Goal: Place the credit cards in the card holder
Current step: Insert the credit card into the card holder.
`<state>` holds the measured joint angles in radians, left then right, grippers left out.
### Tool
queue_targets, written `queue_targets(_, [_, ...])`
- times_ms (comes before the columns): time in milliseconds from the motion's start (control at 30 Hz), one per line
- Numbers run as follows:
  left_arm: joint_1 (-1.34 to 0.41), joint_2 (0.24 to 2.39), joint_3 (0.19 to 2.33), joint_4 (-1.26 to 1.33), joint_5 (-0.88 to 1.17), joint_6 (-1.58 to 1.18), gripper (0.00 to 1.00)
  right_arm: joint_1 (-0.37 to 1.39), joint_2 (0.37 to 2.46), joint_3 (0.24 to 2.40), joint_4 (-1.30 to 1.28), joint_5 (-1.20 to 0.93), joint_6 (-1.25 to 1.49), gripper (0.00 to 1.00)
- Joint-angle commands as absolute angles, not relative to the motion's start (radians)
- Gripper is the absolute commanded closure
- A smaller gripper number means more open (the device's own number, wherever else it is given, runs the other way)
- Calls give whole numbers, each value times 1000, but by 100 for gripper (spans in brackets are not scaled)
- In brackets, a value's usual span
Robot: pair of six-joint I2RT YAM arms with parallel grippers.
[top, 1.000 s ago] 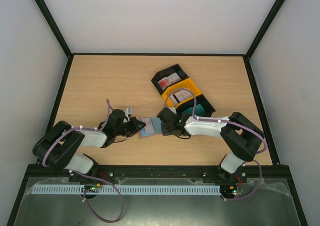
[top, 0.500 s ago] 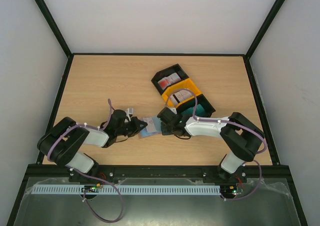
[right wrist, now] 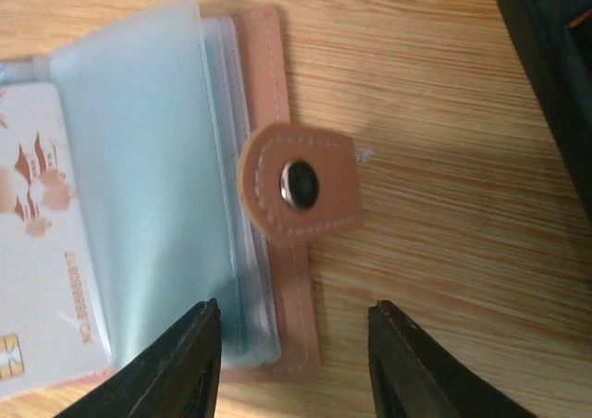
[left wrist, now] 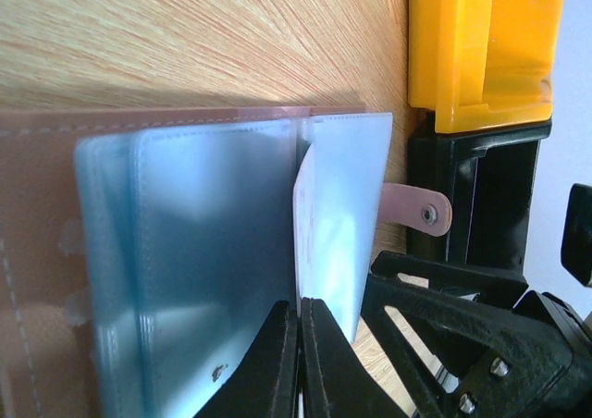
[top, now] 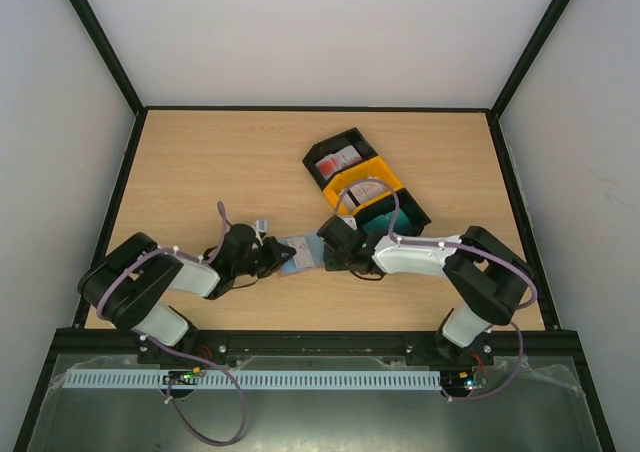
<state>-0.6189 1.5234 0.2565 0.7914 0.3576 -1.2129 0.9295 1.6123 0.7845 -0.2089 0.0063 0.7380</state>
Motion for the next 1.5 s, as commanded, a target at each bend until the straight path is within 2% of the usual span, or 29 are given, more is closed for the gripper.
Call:
queue_targets(0, [-628, 1543, 240, 824, 322, -1226, 98, 932, 1555, 754, -228, 18, 779, 53])
queue_targets(167, [-628, 1546, 239, 850, 307, -1236, 98, 929, 1539, 745, -205, 11, 801, 50])
queue_targets(500, [-636, 1572, 227, 891, 282, -1262, 98, 910, 1588, 717, -94, -20, 836, 51])
queue_targets(700, [-672, 1542, 207, 852, 190, -1285, 97, 905, 1642, 733, -108, -17, 832, 63])
queue_targets(967, [-718, 1587, 216, 888, 191, -1300, 98, 906, 1674, 737, -128, -12, 830, 78])
queue_targets(1167, [-727, 1561, 204, 874, 150, -1306, 97, 906, 1678, 741, -156, 18, 813, 83])
queue_targets(1467, [-740, 1589, 232, 898, 164, -1302, 97, 905, 1688, 736, -120, -33, 815, 82])
